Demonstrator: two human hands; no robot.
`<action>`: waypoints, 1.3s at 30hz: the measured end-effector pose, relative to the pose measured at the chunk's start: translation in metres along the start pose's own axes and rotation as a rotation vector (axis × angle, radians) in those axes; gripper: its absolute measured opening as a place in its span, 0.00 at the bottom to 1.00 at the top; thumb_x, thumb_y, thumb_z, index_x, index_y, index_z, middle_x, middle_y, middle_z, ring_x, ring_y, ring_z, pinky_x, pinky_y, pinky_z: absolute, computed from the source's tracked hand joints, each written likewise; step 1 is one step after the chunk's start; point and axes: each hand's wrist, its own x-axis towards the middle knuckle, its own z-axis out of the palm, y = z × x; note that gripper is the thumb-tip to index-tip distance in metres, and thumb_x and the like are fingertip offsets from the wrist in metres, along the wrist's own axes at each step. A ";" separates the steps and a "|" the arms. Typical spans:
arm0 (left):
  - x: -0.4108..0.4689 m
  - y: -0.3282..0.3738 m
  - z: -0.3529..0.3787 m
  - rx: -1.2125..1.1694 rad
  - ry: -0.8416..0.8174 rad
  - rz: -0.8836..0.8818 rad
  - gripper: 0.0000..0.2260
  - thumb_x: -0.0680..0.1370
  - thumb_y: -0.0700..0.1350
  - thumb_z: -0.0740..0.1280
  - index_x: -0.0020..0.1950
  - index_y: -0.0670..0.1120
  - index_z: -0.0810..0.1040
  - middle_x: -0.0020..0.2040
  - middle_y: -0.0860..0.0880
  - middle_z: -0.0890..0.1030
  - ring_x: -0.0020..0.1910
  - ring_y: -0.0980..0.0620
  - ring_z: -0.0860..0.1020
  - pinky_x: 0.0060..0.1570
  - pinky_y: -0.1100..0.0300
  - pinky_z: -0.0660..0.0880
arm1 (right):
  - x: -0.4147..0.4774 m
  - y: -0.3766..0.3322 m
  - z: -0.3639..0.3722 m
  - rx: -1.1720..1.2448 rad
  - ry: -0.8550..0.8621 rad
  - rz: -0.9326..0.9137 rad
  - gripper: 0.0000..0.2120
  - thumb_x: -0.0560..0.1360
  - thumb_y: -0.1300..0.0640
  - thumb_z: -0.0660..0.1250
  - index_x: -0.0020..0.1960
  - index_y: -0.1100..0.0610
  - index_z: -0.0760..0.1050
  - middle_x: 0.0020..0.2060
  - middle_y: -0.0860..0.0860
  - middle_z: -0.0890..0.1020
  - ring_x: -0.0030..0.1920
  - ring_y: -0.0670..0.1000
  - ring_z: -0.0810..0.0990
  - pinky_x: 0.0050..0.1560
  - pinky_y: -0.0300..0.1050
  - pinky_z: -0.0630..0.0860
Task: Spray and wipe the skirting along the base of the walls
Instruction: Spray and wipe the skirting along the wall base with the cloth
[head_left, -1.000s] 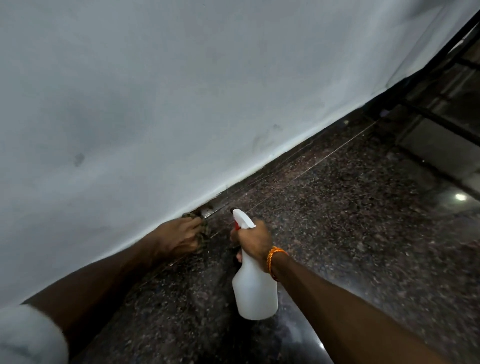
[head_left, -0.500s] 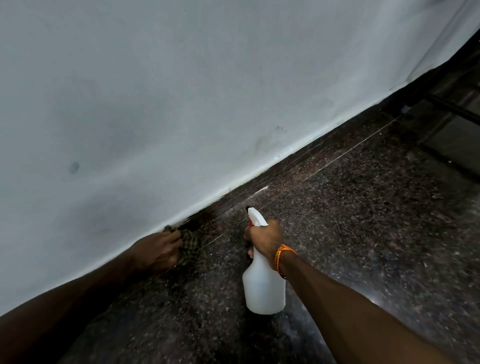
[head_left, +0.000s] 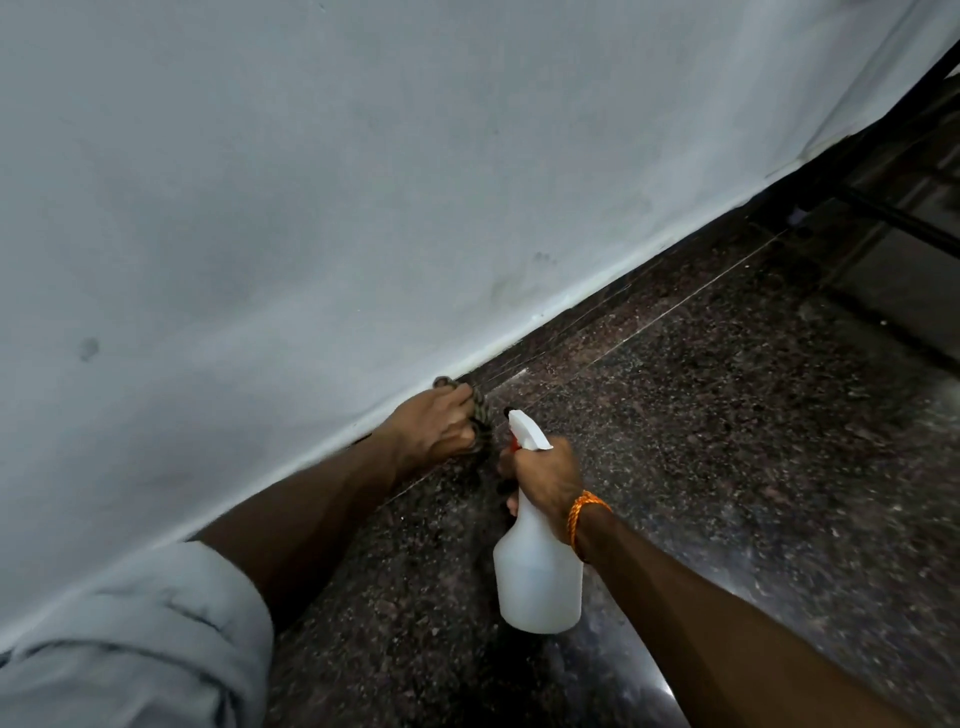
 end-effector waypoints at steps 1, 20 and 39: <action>-0.002 0.001 0.003 -0.012 0.000 -0.005 0.13 0.78 0.47 0.60 0.36 0.45 0.77 0.39 0.45 0.78 0.46 0.44 0.73 0.43 0.52 0.70 | 0.003 0.001 -0.003 0.009 0.005 0.003 0.12 0.69 0.65 0.67 0.50 0.70 0.77 0.33 0.64 0.81 0.18 0.55 0.75 0.24 0.45 0.75; 0.042 -0.010 -0.009 -0.039 -0.033 -0.035 0.12 0.77 0.46 0.60 0.38 0.44 0.78 0.39 0.45 0.79 0.43 0.46 0.76 0.40 0.54 0.73 | 0.010 -0.007 -0.028 0.043 0.058 -0.007 0.02 0.69 0.66 0.66 0.41 0.64 0.77 0.30 0.61 0.79 0.20 0.57 0.75 0.24 0.45 0.75; 0.032 -0.006 -0.005 0.169 -0.095 -0.011 0.14 0.76 0.37 0.55 0.35 0.42 0.77 0.36 0.43 0.79 0.41 0.43 0.75 0.43 0.51 0.76 | 0.015 -0.015 -0.033 -0.002 0.085 -0.057 0.02 0.68 0.65 0.65 0.38 0.64 0.76 0.32 0.60 0.80 0.24 0.58 0.79 0.24 0.43 0.75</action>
